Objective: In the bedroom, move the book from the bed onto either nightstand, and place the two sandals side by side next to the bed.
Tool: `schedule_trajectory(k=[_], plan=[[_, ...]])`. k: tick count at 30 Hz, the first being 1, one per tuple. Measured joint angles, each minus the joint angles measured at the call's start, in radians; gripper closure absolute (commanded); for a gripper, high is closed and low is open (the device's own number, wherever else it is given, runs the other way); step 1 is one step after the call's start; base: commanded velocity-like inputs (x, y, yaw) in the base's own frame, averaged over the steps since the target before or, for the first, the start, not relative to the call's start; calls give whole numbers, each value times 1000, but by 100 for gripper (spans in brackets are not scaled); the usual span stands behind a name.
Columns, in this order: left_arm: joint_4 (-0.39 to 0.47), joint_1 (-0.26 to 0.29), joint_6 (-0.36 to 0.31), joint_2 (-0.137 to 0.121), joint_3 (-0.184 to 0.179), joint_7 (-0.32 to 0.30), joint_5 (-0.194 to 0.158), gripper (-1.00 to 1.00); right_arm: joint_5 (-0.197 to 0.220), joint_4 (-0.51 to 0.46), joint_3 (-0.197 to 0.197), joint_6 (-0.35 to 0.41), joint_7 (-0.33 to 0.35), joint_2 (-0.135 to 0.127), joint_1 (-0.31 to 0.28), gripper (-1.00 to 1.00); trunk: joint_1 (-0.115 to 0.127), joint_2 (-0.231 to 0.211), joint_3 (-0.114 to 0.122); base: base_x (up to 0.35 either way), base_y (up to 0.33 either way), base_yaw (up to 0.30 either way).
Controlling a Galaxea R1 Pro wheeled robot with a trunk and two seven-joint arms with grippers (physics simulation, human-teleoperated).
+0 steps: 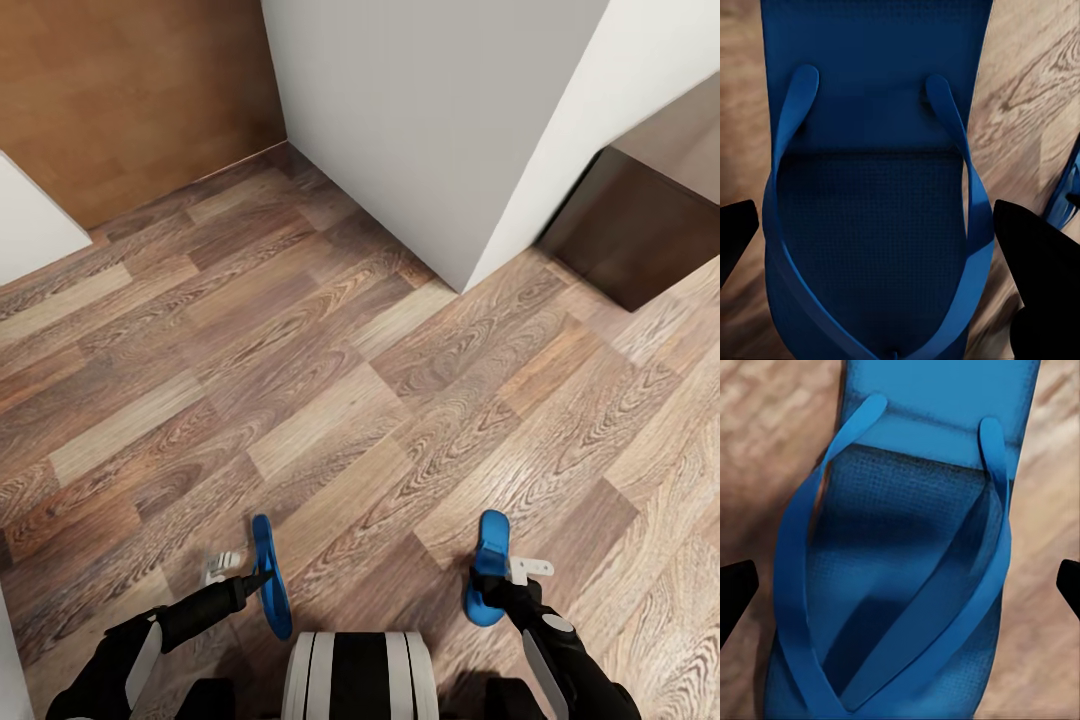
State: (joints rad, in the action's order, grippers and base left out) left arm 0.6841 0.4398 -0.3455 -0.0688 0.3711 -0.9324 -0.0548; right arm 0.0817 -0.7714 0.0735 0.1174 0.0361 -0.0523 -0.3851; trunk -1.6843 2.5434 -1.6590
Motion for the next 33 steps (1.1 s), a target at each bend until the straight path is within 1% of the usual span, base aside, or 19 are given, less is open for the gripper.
schedule_trajectory(k=[3, 19, 20, 33], plan=[[0, 0, 0, 0, 0, 0, 0, 100, 0, 0, 0, 0, 0, 0, 0, -100, -1, 1, -12, 0, 0, 0], [0, 0, 0, 0, 0, -1, -1, 100, -1, 0, 0, 0, 0, 0, 0, -100, -1, 1, -12, 0, 0, 0], [0, 0, 0, 0, 0, -1, -1, 100, -1, 0, 0, 0, 0, 0, 0, 100, -1, 1, -12, 0, 0, 0], [0, 0, 0, 0, 0, -1, -2, 100, -1, 0, 0, 0, 1, 0, 0, 100, -1, 1, -12, 0, 0, 0]])
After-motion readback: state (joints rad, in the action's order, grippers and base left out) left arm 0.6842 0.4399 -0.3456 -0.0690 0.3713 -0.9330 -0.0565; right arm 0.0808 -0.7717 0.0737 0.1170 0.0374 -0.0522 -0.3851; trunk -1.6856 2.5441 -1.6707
